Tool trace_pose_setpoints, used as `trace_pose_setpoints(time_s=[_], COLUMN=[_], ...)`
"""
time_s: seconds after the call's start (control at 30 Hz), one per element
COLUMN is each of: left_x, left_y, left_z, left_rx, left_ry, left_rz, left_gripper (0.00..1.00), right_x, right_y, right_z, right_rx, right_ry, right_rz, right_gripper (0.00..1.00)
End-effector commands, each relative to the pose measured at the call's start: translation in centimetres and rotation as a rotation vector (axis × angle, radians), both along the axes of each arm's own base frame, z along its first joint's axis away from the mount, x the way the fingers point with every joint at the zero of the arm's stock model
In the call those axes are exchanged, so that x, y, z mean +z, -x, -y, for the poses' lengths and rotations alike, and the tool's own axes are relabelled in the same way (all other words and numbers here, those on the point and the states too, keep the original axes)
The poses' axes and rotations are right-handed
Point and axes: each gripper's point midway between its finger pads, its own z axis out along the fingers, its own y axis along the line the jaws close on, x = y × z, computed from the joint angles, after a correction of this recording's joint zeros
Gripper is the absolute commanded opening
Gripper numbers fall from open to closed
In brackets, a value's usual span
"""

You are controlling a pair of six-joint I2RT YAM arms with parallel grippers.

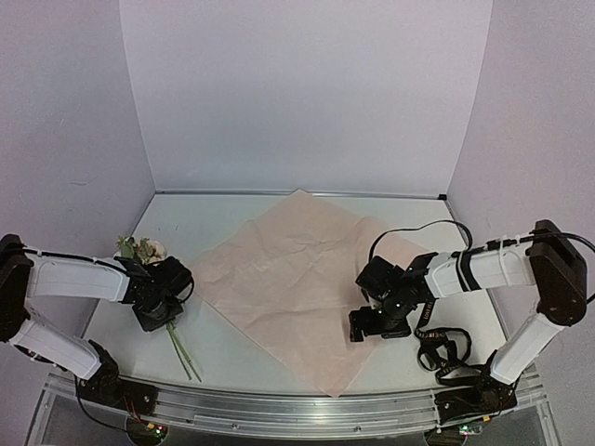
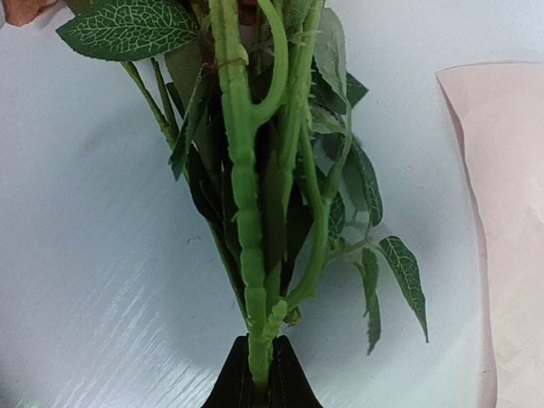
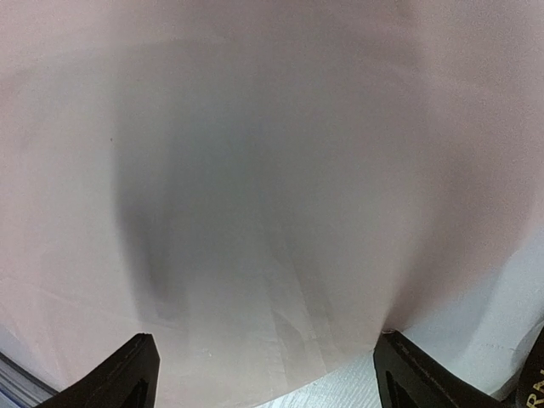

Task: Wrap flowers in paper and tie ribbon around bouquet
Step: Pick up the fake flower from the corner of the board.

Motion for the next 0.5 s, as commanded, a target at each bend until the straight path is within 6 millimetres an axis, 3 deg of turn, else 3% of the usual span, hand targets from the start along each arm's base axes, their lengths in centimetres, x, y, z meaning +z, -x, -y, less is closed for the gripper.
trace_pose_setpoints(time_s=[0.0,0.2,0.37,0.47], left_x=[7.1,14.4,19.1,21.2], left_y=[-3.1,-6.5,-9.8,-12.2], left_z=[0.1,3.0,8.6,13.5], left_rx=[-0.077,-0.267,-0.422,-0.513], left_ry=[-0.070,-0.077,-0.024,0.029], left_rz=[0.146,0.261,0.345,0.399], left_gripper=[0.00,0.00,0.00,0.00], right_x=[-0.8,-0.4,2.5,4.8], right_y=[0.7,1.0,0.6,0.2], right_z=[0.3,0.4,-0.2,0.2], right_rx=[-0.010,-0.039,-0.064,-0.083], right_ry=[0.029,0.023,-0.041,-0.062], right_rz=[-0.013,-0.016,0.021,0.069], right_gripper=[0.89,0.89,0.90,0.92])
